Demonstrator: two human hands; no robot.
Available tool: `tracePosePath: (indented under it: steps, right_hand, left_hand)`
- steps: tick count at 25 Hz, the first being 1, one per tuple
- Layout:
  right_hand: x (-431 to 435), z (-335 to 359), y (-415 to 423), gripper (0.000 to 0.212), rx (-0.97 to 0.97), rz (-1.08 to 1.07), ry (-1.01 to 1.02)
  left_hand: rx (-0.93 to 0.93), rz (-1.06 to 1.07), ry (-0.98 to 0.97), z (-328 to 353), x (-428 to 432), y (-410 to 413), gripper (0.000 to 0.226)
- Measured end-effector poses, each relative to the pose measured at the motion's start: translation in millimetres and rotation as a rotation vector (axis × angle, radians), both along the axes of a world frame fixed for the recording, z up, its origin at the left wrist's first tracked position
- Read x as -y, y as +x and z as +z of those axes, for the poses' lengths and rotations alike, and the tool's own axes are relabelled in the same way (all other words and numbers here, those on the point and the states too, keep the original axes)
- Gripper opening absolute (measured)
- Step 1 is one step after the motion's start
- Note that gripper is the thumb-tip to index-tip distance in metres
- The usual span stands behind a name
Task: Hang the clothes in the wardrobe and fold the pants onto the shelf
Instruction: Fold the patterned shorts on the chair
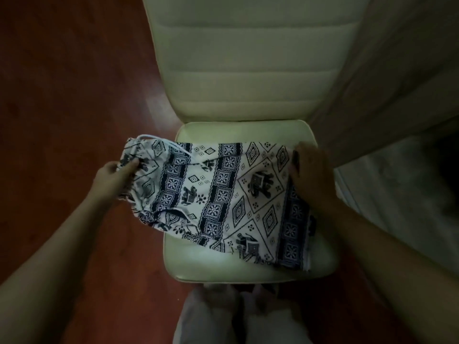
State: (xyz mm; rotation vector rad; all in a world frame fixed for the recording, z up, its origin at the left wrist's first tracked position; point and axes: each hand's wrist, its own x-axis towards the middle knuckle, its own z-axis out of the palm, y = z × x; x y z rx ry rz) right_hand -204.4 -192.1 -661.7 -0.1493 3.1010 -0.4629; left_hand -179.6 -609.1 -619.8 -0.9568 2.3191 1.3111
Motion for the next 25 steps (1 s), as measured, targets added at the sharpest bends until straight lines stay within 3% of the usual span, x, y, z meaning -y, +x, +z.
tracePosePath:
  steps: [2, 3, 8, 13, 16, 18, 20, 25]
  right_hand:
    - [11.3, 6.6, 36.0, 0.053, 0.125, 0.012, -0.096]
    - [15.3, 8.4, 52.8, 0.058, 0.190, -0.012, -0.106]
    - [14.7, 5.0, 93.3, 0.080, 0.502, -0.041, -0.024]
    - [11.7, -6.6, 92.6, 0.084, 0.573, -0.008, 0.046]
    - [12.7, -10.1, 94.0, 0.079, 0.564, -0.003, 0.057]
    - [11.9, -12.6, 96.4, 0.078, 0.561, -0.001, 0.051]
    - [11.5, -13.4, 98.1, 0.079, 0.566, 0.002, 0.044]
    - [11.8, -12.8, 97.7, 0.080, 0.568, -0.007, 0.045]
  left_hand:
    - [0.002, -0.002, 0.140, 39.0, -12.4, 0.6, 0.032]
    - [-0.018, -0.034, 0.118, 57.3, -22.4, 0.5, 0.037]
    - [-0.227, -0.330, -0.570, 88.3, -134.0, 26.8, 0.055]
    - [-0.111, -0.584, -0.507, 20.8, -224.5, 45.0, 0.054]
    - [-0.104, -0.796, -0.691, 2.9, -229.0, 51.1, 0.061]
    - [-0.252, -0.786, -0.730, 0.2, -217.6, 45.9, 0.057]
    - [-0.358, -0.810, -0.623, -8.8, -204.8, 33.5, 0.056]
    - [-0.172, -1.095, -0.617, -45.8, -202.9, 27.6, 0.067]
